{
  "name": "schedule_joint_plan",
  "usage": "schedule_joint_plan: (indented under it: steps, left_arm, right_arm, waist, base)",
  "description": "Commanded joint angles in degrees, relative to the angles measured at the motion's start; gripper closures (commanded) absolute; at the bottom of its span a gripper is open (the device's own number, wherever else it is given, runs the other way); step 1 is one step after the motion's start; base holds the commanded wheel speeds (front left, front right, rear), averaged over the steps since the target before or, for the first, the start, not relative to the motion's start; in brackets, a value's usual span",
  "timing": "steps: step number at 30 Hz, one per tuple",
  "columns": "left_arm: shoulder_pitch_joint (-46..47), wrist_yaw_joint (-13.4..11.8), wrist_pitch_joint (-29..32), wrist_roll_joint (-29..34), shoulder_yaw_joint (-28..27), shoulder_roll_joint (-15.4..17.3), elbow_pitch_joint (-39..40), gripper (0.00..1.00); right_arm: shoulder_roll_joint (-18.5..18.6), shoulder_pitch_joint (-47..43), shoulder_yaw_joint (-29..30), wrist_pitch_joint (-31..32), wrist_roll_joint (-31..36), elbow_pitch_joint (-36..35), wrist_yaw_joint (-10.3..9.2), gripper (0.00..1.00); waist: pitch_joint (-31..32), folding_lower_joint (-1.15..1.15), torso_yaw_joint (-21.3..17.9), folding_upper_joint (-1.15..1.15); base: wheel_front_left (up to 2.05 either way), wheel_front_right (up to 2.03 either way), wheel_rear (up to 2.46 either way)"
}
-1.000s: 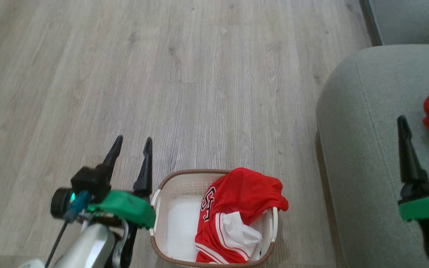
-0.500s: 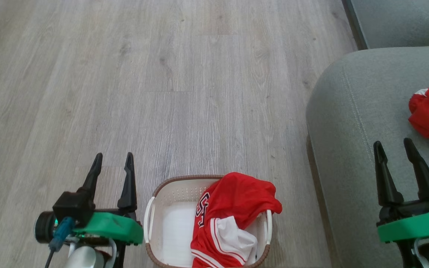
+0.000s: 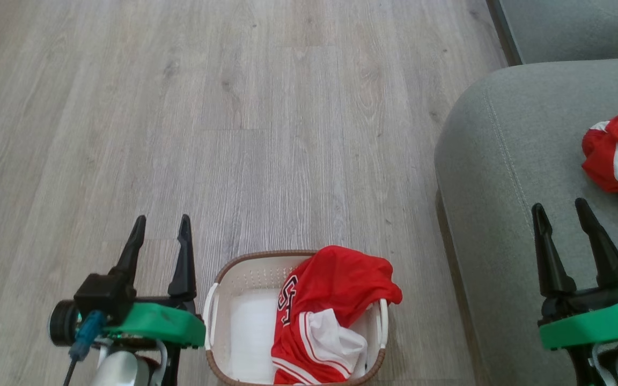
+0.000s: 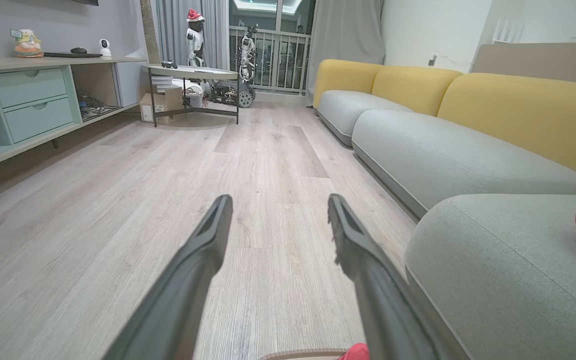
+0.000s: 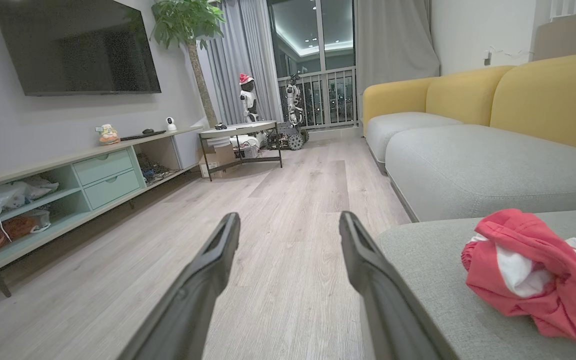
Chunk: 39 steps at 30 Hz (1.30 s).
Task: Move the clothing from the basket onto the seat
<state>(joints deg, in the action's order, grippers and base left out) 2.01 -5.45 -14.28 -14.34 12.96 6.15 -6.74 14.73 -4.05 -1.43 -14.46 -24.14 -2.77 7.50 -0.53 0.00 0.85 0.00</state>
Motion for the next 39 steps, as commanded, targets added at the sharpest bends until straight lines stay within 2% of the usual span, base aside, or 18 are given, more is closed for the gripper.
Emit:
schedule_joint_plan:
  steps: [1, 11, 22, 32, 39]
  left_arm:
    - [1.70, 0.29, -0.72, 0.51, -2.54, -0.01, 1.64, 0.00]
    - [3.18, 1.91, -0.72, 2.82, -3.83, -1.90, 1.60, 0.00]
    - [9.50, 2.20, -0.72, 4.19, -0.26, -3.10, -3.29, 0.00]
    - [19.89, 2.16, -0.72, 3.12, 4.38, -3.25, -16.92, 0.00]
    - [27.28, 3.22, -0.72, -1.96, 8.15, -3.26, -30.93, 0.00]
  right_arm:
    - [1.50, 2.78, -0.83, -0.53, -0.20, -1.88, -0.01, 0.00]
    - [3.08, 4.75, -1.18, -0.53, -0.76, -2.44, -0.01, 0.00]
    - [7.54, 11.73, -2.59, -0.53, -2.77, -3.34, -0.01, 0.00]
    - [10.29, 21.90, -2.09, -0.53, -5.14, -4.65, -0.01, 0.00]
    - [11.54, 27.40, -0.82, -0.53, -6.25, -5.99, -0.01, 0.00]
  waist:
    - [-0.17, 0.00, -0.12, 0.00]
    - [-3.65, 0.00, -1.46, 0.00]
    - [-12.28, 0.00, -4.81, 0.00]
    - [-23.15, 0.00, -9.61, 0.00]
    - [-29.70, 0.00, -11.98, 0.00]
  base:
    - [0.00, 0.00, 0.00]
    - [0.00, 0.00, 0.00]
    - [0.00, 0.00, 0.00]
    - [0.00, 0.00, 0.00]
    - [0.00, 0.00, 0.00]
